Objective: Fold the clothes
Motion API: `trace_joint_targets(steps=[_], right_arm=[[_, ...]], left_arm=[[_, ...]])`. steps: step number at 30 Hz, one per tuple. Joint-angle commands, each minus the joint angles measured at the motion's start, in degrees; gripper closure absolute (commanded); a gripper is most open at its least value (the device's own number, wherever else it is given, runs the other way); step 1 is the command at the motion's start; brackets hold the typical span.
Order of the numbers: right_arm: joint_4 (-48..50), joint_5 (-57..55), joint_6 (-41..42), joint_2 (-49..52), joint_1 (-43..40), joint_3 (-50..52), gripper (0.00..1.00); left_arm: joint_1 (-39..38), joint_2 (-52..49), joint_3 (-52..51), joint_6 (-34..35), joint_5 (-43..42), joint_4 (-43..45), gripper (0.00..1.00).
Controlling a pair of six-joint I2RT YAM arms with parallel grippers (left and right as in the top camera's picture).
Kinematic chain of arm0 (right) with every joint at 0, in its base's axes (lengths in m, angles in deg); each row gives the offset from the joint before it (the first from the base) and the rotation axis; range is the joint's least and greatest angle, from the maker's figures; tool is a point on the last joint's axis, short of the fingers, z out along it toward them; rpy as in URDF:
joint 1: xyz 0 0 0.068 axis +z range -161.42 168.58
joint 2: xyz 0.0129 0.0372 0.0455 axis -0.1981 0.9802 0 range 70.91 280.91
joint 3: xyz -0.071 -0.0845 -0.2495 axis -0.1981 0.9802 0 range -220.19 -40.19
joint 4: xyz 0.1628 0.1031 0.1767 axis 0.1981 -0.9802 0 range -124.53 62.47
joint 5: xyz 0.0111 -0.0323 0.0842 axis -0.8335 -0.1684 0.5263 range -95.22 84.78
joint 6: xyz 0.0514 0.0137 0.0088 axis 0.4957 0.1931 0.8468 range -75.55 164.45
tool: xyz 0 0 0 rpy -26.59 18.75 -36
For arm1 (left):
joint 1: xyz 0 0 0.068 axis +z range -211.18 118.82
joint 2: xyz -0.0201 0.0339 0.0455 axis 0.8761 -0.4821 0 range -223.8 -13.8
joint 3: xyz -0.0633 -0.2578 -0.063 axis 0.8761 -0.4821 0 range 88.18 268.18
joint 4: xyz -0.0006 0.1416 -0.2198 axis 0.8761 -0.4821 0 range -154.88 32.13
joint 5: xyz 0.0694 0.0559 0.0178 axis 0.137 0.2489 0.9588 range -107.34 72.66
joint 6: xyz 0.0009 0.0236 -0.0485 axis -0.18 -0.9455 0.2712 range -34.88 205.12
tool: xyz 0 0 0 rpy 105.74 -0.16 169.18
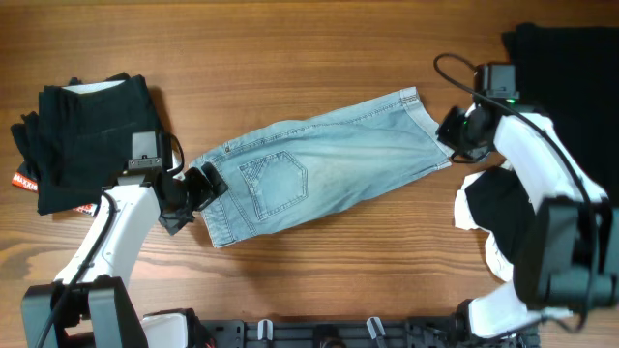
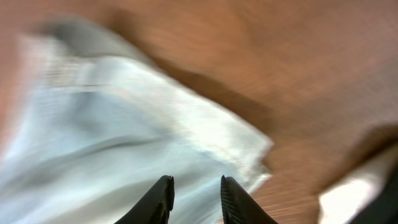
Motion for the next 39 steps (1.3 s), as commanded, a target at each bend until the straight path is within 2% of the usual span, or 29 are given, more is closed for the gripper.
trace_joint_targets(steps=[1,3,5,6,9,13,15,16,18,24,28,33,36,39], right_arm=[[0.28,10.36,-7.96,-4.76,1.18,-0.04,0.69],[-0.81,10.25,-7.96,-4.66,2.84,0.02,0.69],[-1.31,10.12,-7.87,-4.66,4.92,0.2,0.69],[-1.51,10.14,-7.8,-4.66,6.64,0.2,0.69],[-2.23,10.14,-7.85,-4.55,10.47,0.2,0.69],[-2.6,10.19,-7.89,-3.15,16.28,0.24,0.72],[-2.8,11.21,-8.07,-1.9,18.69,0.24,0.76],[-2.8,13.29,-8.87,-0.94,19.96,0.24,0.83],[-2.75,17.7,-10.47,0.83,22.6,0.24,0.87],[-0.09,20.9,-9.2,9.51,34.45,0.24,0.87],[7.63,29.0,-7.39,15.63,40.98,0.22,0.87],[19.96,29.0,-1.9,20.06,45.79,0.2,0.83],[18.6,28.41,-2.19,19.04,45.0,-0.39,0.81],[12.52,23.19,-4.0,14.32,41.97,-1.16,0.8]], left_arm=[[0.22,-0.59,-1.66,-1.11,0.5,2.56,0.0],[-0.02,-0.81,-4.0,-1.09,-0.11,6.1,0.0],[-0.02,-1.18,-6.29,-1.09,-3.3,9.31,0.06],[-0.02,-1.62,-7.96,-1.09,-5.81,12.07,0.11],[-0.02,-2.82,-9.79,-1.09,-6.45,15.3,0.32],[0.0,-3.91,-9.77,-1.14,-6.84,14.75,0.96],[0.09,-3.23,-8.79,-1.2,-6.84,13.03,0.96],[0.31,-2.73,-7.3,-1.42,-6.6,10.8,0.96],[1.29,-1.7,-1.66,-3.21,-6.45,4.15,0.96],[3.39,-1.31,24.92,-7.37,-5.68,-17.44,0.96],[3.39,-1.31,36.54,-7.23,-6.93,-23.47,0.96],[3.37,-1.31,38.27,-7.13,-10.25,-27.47,0.94],[3.37,-1.31,38.27,-7.15,-10.25,-28.5,0.93],[3.39,-1.31,38.27,-7.37,-10.21,-28.5,0.92]])
